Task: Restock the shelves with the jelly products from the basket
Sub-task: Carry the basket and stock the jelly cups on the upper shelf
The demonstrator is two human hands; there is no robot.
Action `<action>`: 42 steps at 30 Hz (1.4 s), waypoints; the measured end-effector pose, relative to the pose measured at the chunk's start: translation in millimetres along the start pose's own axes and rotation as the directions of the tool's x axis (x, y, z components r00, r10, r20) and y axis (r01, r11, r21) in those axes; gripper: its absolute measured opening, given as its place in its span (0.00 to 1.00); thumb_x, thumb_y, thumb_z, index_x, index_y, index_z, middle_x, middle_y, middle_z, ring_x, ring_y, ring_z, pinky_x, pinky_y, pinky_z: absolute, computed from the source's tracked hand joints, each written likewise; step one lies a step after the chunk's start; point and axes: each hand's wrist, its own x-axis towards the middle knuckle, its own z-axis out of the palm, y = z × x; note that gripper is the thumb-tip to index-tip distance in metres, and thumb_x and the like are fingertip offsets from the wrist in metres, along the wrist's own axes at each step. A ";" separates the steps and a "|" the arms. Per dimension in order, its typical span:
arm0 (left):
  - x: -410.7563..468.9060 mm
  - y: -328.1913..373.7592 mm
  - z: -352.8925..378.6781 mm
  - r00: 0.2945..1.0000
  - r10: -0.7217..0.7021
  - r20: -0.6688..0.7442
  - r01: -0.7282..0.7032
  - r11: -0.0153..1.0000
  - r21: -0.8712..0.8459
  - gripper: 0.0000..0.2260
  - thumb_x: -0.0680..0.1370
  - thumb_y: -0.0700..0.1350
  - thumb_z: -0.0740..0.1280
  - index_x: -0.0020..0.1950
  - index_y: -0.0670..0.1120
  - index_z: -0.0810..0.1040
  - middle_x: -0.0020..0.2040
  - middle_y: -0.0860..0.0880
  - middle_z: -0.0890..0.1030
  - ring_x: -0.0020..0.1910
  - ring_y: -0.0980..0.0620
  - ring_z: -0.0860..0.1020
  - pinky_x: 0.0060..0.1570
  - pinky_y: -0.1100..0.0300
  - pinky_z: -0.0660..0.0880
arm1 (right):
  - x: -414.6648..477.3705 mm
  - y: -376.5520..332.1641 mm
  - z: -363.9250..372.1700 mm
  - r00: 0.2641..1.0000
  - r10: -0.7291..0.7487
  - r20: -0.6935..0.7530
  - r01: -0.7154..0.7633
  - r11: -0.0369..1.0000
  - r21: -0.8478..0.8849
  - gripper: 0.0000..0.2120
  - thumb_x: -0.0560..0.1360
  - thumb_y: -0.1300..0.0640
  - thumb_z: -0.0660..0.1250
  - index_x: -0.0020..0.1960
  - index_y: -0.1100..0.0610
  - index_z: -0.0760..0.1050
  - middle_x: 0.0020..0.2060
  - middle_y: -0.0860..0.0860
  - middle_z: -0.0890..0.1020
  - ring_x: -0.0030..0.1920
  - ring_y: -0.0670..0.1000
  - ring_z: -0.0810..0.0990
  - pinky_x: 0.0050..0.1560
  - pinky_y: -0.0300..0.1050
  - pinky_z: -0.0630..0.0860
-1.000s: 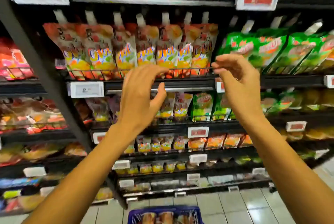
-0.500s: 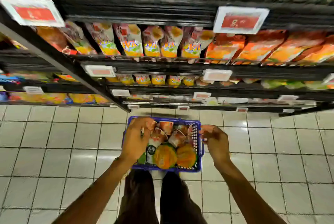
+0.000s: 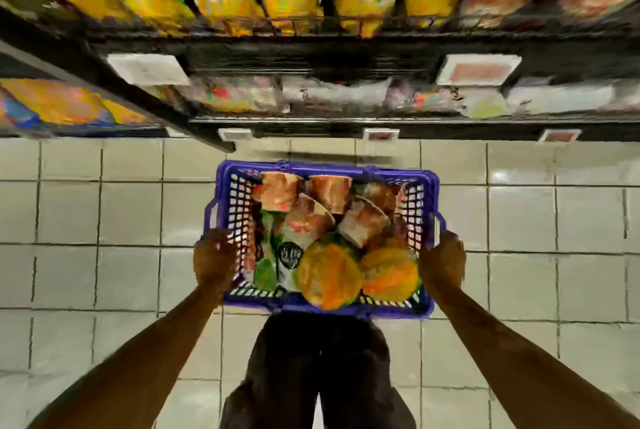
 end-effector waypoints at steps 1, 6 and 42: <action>13.5 -8.1 9.7 0.999 0.020 -0.043 -0.016 0.996 0.088 0.11 0.76 0.38 0.68 0.58 0.39 0.79 0.56 0.35 0.79 0.56 0.35 0.77 0.54 0.45 0.74 | 11.3 5.1 9.9 0.998 0.062 -0.017 -0.062 0.998 -0.010 0.19 0.74 0.60 0.68 0.61 0.66 0.71 0.57 0.66 0.78 0.58 0.66 0.77 0.54 0.57 0.75; 58.6 -30.8 36.9 0.996 -0.027 -0.085 0.032 0.998 0.057 0.28 0.70 0.39 0.74 0.67 0.39 0.67 0.64 0.36 0.71 0.60 0.36 0.74 0.59 0.43 0.73 | 51.6 24.0 45.5 0.984 0.177 0.030 -0.178 0.983 0.044 0.25 0.74 0.52 0.72 0.62 0.65 0.69 0.57 0.67 0.79 0.58 0.68 0.78 0.54 0.57 0.74; -123.8 159.4 -117.9 0.928 0.309 0.209 -0.366 0.861 0.353 0.16 0.71 0.43 0.76 0.51 0.35 0.78 0.47 0.33 0.81 0.41 0.37 0.79 0.38 0.53 0.69 | -152.5 123.6 -198.4 0.815 0.579 -0.025 -0.532 0.765 0.362 0.16 0.70 0.46 0.73 0.50 0.57 0.77 0.45 0.58 0.83 0.45 0.60 0.81 0.48 0.53 0.77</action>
